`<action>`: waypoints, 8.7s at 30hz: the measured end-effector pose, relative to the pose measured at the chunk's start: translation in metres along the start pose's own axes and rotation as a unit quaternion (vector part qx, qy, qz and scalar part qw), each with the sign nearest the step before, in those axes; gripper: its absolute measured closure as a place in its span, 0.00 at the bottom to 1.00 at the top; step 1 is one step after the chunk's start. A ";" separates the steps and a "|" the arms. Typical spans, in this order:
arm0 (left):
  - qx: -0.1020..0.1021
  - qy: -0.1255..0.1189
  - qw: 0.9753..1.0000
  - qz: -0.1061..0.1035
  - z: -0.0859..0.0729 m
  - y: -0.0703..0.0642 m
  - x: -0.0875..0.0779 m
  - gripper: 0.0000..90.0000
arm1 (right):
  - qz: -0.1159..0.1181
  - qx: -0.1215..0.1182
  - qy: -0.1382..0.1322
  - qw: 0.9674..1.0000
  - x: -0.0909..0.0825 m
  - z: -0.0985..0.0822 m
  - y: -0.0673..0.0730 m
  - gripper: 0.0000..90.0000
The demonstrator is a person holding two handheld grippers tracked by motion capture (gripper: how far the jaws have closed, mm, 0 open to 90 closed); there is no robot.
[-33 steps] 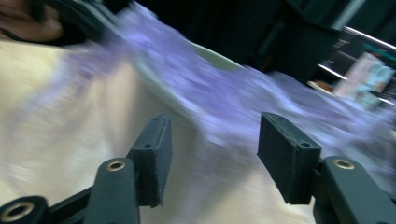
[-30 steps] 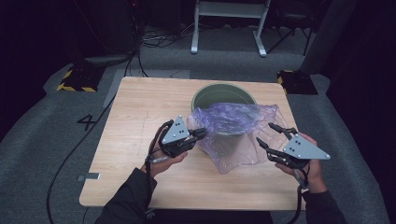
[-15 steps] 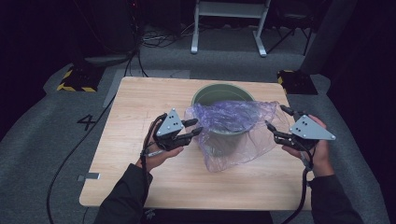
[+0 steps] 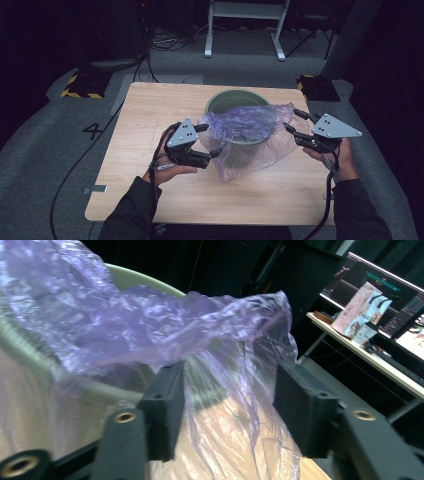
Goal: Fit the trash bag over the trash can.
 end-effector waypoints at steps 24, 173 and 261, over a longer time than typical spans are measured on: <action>0.013 0.026 0.998 0.060 0.006 0.053 0.020 0.96 | -0.038 0.047 -0.035 0.998 -0.010 -0.001 -0.015 0.38; -0.065 0.043 0.997 -0.004 -0.076 0.071 0.046 0.21 | 0.075 0.290 0.125 0.946 0.098 -0.134 -0.013 0.97; -0.040 0.129 0.991 0.006 -0.125 0.061 0.052 0.25 | 0.137 0.180 0.171 0.959 0.079 -0.164 0.055 1.00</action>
Point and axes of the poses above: each handheld gripper's, and its own axes: x roughly forward along the jaws, z roughly out of its top, y roughly to its left, the point moved 8 cm from there along x, roughly forward along the jaws, and after that the axes turned 11 degrees about z, right-handed, at the moved point
